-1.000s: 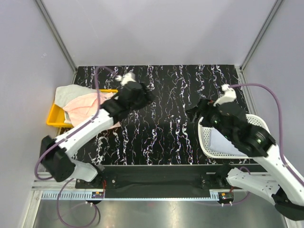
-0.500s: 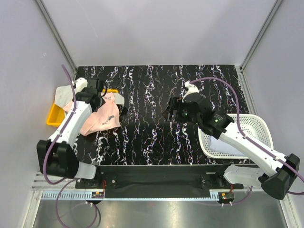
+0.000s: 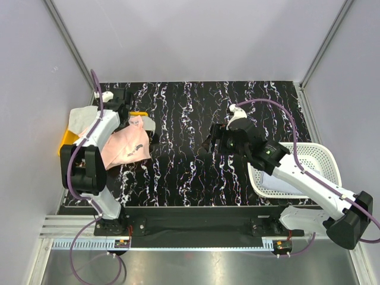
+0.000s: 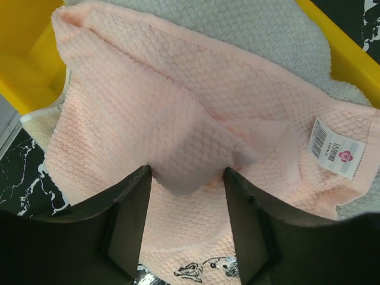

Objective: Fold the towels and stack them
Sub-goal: Grab crumpled towel

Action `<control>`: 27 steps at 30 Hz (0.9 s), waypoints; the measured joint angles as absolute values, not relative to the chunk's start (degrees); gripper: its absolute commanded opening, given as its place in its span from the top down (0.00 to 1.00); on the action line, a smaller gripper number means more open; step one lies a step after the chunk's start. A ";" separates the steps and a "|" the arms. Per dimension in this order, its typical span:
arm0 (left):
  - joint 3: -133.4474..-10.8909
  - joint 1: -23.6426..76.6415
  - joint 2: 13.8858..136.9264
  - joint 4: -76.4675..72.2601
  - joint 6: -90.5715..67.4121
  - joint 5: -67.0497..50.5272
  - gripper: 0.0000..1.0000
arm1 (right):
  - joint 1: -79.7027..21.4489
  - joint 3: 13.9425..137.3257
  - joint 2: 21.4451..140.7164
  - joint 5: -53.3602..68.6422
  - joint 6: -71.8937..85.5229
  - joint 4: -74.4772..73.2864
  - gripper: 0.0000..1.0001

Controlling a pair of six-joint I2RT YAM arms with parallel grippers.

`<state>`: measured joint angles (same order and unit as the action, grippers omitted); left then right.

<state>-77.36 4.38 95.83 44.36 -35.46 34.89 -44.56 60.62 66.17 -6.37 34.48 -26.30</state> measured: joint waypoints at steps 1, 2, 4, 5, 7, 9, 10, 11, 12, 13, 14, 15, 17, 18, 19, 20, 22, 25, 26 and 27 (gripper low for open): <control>-77.36 4.36 96.25 44.27 -35.07 34.89 0.56 | -44.56 60.58 66.15 -6.37 34.48 -26.17 0.16; -77.41 4.34 96.51 44.16 -34.68 34.92 0.63 | -44.56 60.51 66.15 -6.37 34.48 -26.00 0.16; -77.71 4.29 96.66 43.99 -34.28 35.00 0.84 | -44.56 60.38 66.17 -6.37 34.48 -25.69 0.17; -78.06 4.27 96.66 44.10 -33.89 35.18 0.92 | -44.56 60.31 66.17 -6.37 34.48 -25.54 0.17; -78.63 4.23 96.66 43.99 -33.54 35.44 1.00 | -44.56 60.12 66.15 -6.42 34.50 -25.21 0.17; -79.00 4.19 96.60 44.05 -33.04 35.66 1.00 | -44.56 59.96 66.15 -6.44 34.50 -25.10 0.17; -79.07 4.19 96.49 44.12 -32.97 35.68 1.00 | -44.56 59.92 66.15 -6.46 34.48 -25.12 0.17; -79.11 4.19 96.31 44.31 -32.93 35.66 1.00 | -44.56 59.92 66.15 -6.46 34.48 -25.12 0.17; -79.15 4.21 96.01 44.75 -32.91 35.59 1.00 | -44.56 59.92 66.15 -6.50 34.48 -25.12 0.17; -79.31 4.40 95.48 45.45 -32.86 35.55 1.00 | -44.56 59.92 66.15 -6.52 34.48 -25.10 0.18; -79.46 4.58 94.70 46.04 -32.82 35.44 1.00 | -44.56 59.92 66.19 -6.52 34.48 -25.10 0.18; -79.61 4.78 93.60 46.68 -32.75 35.18 1.00 | -44.56 59.92 66.24 -6.55 34.46 -25.10 0.18; -80.20 5.65 90.50 47.97 -32.56 34.26 1.00 | -44.56 59.92 66.52 -6.57 34.35 -25.08 0.18; -80.71 6.44 88.71 48.49 -32.36 33.65 1.00 | -44.56 59.94 66.81 -6.59 34.26 -25.08 0.18; -81.49 7.40 86.87 49.04 -32.12 32.91 1.00 | -44.56 59.96 67.16 -6.66 34.20 -25.08 0.18; -82.50 8.45 85.30 49.69 -31.92 32.25 1.00 | -44.56 59.99 67.55 -6.79 34.06 -25.08 0.18; -84.40 11.22 82.26 50.28 -31.66 31.16 1.00 | -44.56 59.99 68.40 -6.90 33.76 -24.88 0.18; -86.61 16.14 77.89 50.54 -31.42 28.40 1.00 | -44.56 59.99 69.65 -6.22 32.80 -22.79 0.18; -86.94 17.23 77.08 50.63 -31.42 27.53 1.00 | -44.56 59.99 70.13 -5.63 32.23 -21.37 0.18; -87.31 18.20 76.31 50.78 -31.46 26.70 1.00 | -44.56 59.99 70.61 -4.80 31.68 -19.90 0.18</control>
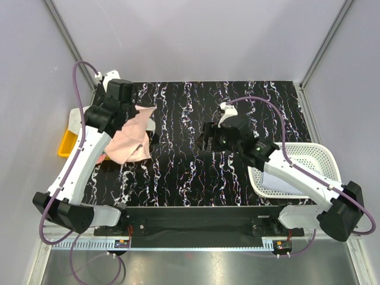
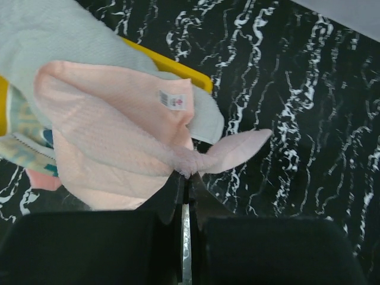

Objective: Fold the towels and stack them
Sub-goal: Move the towel to the center of the board

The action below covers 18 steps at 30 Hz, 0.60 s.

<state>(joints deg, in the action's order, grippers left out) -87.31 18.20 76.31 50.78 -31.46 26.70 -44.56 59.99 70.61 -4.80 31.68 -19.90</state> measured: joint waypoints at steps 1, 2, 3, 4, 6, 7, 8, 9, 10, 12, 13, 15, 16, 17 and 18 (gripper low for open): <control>-87.44 18.90 75.79 50.89 -31.48 26.04 1.00 | -44.56 59.99 71.33 -3.75 31.03 -17.78 0.18; -87.46 19.57 75.46 51.05 -31.51 25.50 1.00 | -44.58 59.99 72.10 -2.46 30.41 -15.49 0.18; -87.46 20.27 75.46 51.24 -31.53 24.97 1.00 | -44.56 59.99 72.93 -1.15 29.85 -13.13 0.17; -87.46 20.80 75.48 51.33 -31.53 24.43 1.00 | -44.56 59.99 73.95 0.01 29.30 -10.44 0.17; -87.46 22.24 75.75 51.72 -31.53 23.68 1.00 | -44.56 60.07 76.27 2.15 28.18 -5.32 0.15; -87.48 23.03 75.81 51.88 -31.53 23.29 1.00 | -44.56 60.14 77.78 3.05 27.64 -2.81 0.15; -87.48 23.75 75.81 52.01 -31.55 22.74 1.00 | -44.56 60.45 79.44 4.10 27.11 -0.40 0.15; -87.48 24.45 75.81 52.07 -31.57 22.26 1.00 | -44.58 60.71 80.88 4.78 26.74 1.43 0.15; -87.50 25.04 75.81 52.10 -31.59 21.85 1.00 | -44.56 60.86 82.81 5.96 26.50 3.90 0.15; -87.50 25.56 75.81 52.14 -31.68 21.26 1.00 | -44.56 61.06 86.37 8.01 26.35 8.82 0.15; -87.50 25.61 75.81 52.27 -31.73 21.10 1.00 | -44.56 61.08 88.05 8.80 26.30 11.18 0.16; -87.50 25.61 75.72 52.42 -31.75 20.75 1.00 | -44.58 61.14 91.15 9.78 26.15 15.14 0.16; -87.50 25.61 75.66 52.49 -31.73 20.64 1.00 | -44.58 61.17 92.62 10.17 26.02 17.12 0.16; -87.50 25.61 75.53 52.66 -31.73 20.53 1.00 | -44.58 61.23 93.89 10.46 25.80 18.96 0.16; -87.50 25.61 75.31 52.77 -31.70 20.36 1.00 | -44.58 61.41 94.85 10.72 25.61 20.16 0.16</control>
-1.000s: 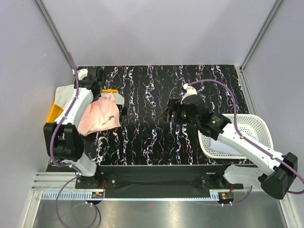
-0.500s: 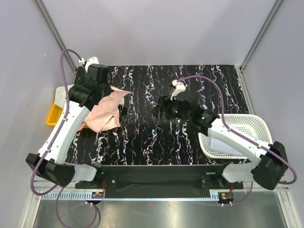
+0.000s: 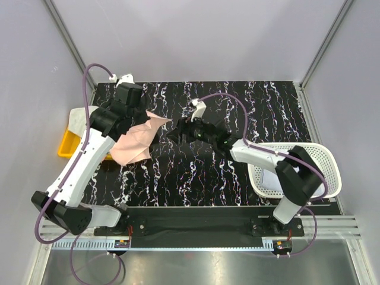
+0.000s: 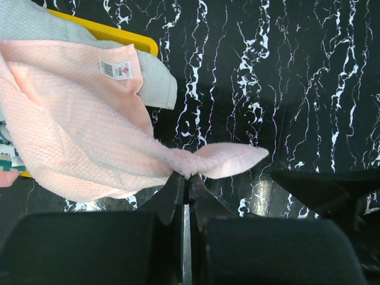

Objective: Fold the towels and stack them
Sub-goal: Move the towel to the center of the board

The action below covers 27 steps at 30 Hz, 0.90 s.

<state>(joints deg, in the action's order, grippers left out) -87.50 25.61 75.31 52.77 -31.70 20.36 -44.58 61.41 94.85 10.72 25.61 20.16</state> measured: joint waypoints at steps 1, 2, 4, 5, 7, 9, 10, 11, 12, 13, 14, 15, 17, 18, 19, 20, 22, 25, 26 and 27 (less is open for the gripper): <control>-87.50 25.61 75.02 52.82 -31.66 20.25 1.00 | -44.58 61.73 96.12 11.09 25.32 21.52 0.16; -87.50 25.61 74.72 52.82 -31.57 20.14 1.00 | -44.58 62.26 97.32 11.46 25.10 22.63 0.17; -87.50 25.61 74.11 52.93 -31.42 20.05 1.00 | -44.58 63.22 99.42 11.81 24.62 25.08 0.17; -87.50 25.61 73.76 52.95 -31.38 19.92 1.00 | -44.58 63.57 100.09 11.77 24.53 26.00 0.18; -87.44 25.61 73.12 52.99 -31.29 19.84 1.00 | -44.58 64.34 101.32 11.68 24.32 28.23 0.18; -87.20 25.61 72.51 53.01 -31.24 19.68 1.00 | -44.58 65.06 102.10 11.51 24.08 29.95 0.19; -87.05 25.61 72.31 53.01 -31.20 19.66 1.00 | -44.58 65.49 102.50 11.49 23.90 31.11 0.19; -86.83 25.61 72.05 53.01 -31.05 19.62 1.00 | -44.58 65.98 102.91 11.53 23.70 32.27 0.20; -86.70 25.61 71.85 53.15 -30.92 19.53 1.00 | -44.58 66.46 103.24 11.57 23.59 33.01 0.20; -86.61 25.61 71.70 53.17 -30.79 19.46 1.00 | -44.58 66.94 103.61 11.66 23.55 34.00 0.22; -86.61 25.61 71.64 53.19 -30.52 19.40 1.00 | -44.58 67.37 103.94 11.70 23.55 35.07 0.24; -86.61 25.61 71.61 53.15 -30.28 19.33 1.00 | -44.58 67.92 104.22 11.75 23.57 35.77 0.26; -86.61 25.61 71.59 53.19 -29.91 19.27 1.00 | -44.58 68.97 104.88 12.16 23.68 37.10 0.35; -86.61 25.61 71.59 53.19 -29.76 19.27 1.00 | -44.58 69.58 105.23 12.56 23.79 37.60 0.47; -86.61 25.61 71.59 53.19 -29.58 19.27 1.00 | -44.58 70.02 105.47 12.93 23.73 37.95 0.55; -86.61 25.61 71.59 53.19 -29.45 19.27 1.00 | -44.58 70.48 105.67 13.28 24.10 38.24 0.60; -86.61 25.61 71.61 53.25 -29.08 19.27 1.00 | -44.58 70.70 105.73 13.63 24.40 38.35 0.72; -86.63 25.61 71.59 53.47 -28.71 19.05 1.00 | -44.58 70.57 105.38 13.61 24.21 37.80 0.86; -86.63 25.61 71.61 53.52 -28.53 18.79 1.00 | -44.58 70.24 104.92 13.58 23.94 37.21 0.89; -86.63 25.61 71.61 53.54 -28.40 18.46 1.00 | -44.58 69.87 104.22 13.52 23.59 36.42 0.92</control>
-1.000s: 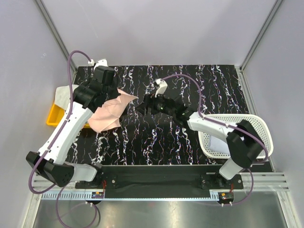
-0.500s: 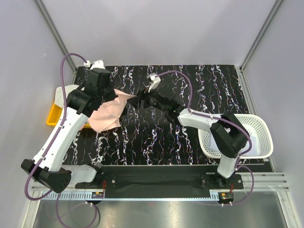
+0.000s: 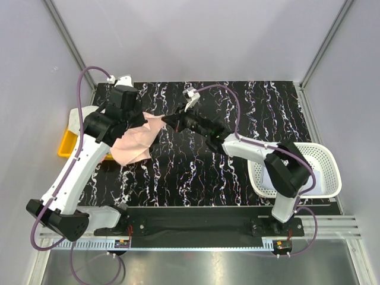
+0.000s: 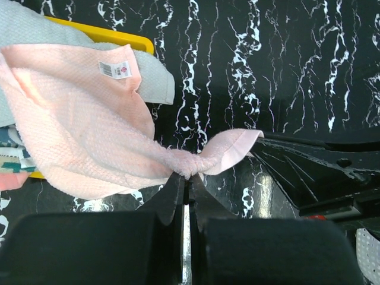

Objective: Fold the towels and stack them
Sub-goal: Move the towel to the center of the board

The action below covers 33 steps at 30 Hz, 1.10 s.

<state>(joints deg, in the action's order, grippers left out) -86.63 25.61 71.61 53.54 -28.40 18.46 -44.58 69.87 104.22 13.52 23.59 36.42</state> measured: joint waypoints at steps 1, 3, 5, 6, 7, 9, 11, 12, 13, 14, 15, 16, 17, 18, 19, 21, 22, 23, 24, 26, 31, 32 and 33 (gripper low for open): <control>-86.65 25.61 71.59 53.56 -28.23 17.89 1.00 | -44.58 69.32 103.18 13.34 23.14 35.16 0.99; -86.65 25.61 71.37 53.58 -27.57 16.47 1.00 | -44.58 68.64 100.20 12.93 21.96 31.55 1.00; -86.67 25.61 70.81 53.91 -26.79 14.76 1.00 | -44.58 68.51 96.75 12.25 20.45 27.64 1.00; -86.67 25.61 70.35 54.13 -26.35 13.74 1.00 | -44.58 68.51 94.63 11.49 19.57 25.45 1.00; -86.83 25.61 69.84 54.52 -25.87 12.64 1.00 | -44.58 68.53 92.40 11.03 18.59 23.14 1.00; -87.81 25.61 69.10 55.27 -24.75 10.46 1.00 | -44.60 69.06 88.12 9.93 16.53 18.31 1.00; -89.58 25.61 68.42 56.07 -23.33 7.22 1.00 | -44.62 70.24 84.20 9.30 14.41 13.15 1.00; -90.50 25.63 68.01 56.23 -22.52 5.32 1.00 | -44.66 71.24 82.37 8.97 13.32 10.26 1.00; -91.33 25.67 67.48 56.23 -21.80 3.20 1.00 | -44.80 72.25 80.64 8.78 12.23 7.51 1.00; -91.92 25.74 66.87 56.14 -21.10 1.26 1.00 | -44.93 73.36 78.96 8.58 11.11 4.58 1.00; -92.36 25.93 66.06 56.03 -20.49 -0.84 1.00 | -45.15 74.56 77.41 8.54 10.13 1.74 1.00; -92.71 26.06 65.14 55.99 -19.81 -3.05 1.00 | -45.39 75.59 76.09 8.54 9.30 -0.69 1.00; -92.90 26.15 64.40 55.86 -19.38 -4.71 1.00 | -45.60 76.58 74.85 8.54 8.49 -3.07 1.00; -92.99 26.24 63.33 55.51 -18.90 -7.03 1.00 | -45.91 77.60 73.52 8.58 7.70 -5.48 1.00; -93.08 26.28 62.39 55.13 -18.52 -9.13 1.00 | -46.26 78.50 72.27 8.60 7.01 -7.70 1.00; -93.21 26.39 60.66 53.84 -17.85 -13.06 1.00 | -46.98 80.23 70.08 8.67 5.78 -11.79 1.00; -93.23 26.44 60.10 53.23 -17.69 -14.61 1.00 | -47.29 80.99 69.14 8.67 5.30 -13.58 1.00; -93.25 26.50 59.44 52.49 -17.54 -16.40 1.00 | -47.53 81.84 68.40 8.69 4.95 -15.49 1.00; -93.25 26.55 58.89 51.72 -17.43 -18.15 1.00 | -47.72 82.87 67.70 8.69 4.67 -17.41 1.00; -93.30 26.61 58.19 50.22 -17.30 -21.50 1.00 | -48.01 84.68 66.65 8.75 4.43 -20.27 1.00; -93.73 26.81 58.11 46.87 -17.52 -28.01 1.00 | -48.29 89.17 64.31 9.19 4.38 -25.96 1.00; -94.11 26.83 58.13 46.22 -17.85 -29.23 1.00 | -48.34 90.37 64.14 9.19 4.51 -27.09 1.00; -94.59 26.85 58.24 45.65 -18.11 -30.28 1.00 | -48.38 91.61 64.12 9.17 4.64 -28.12 1.00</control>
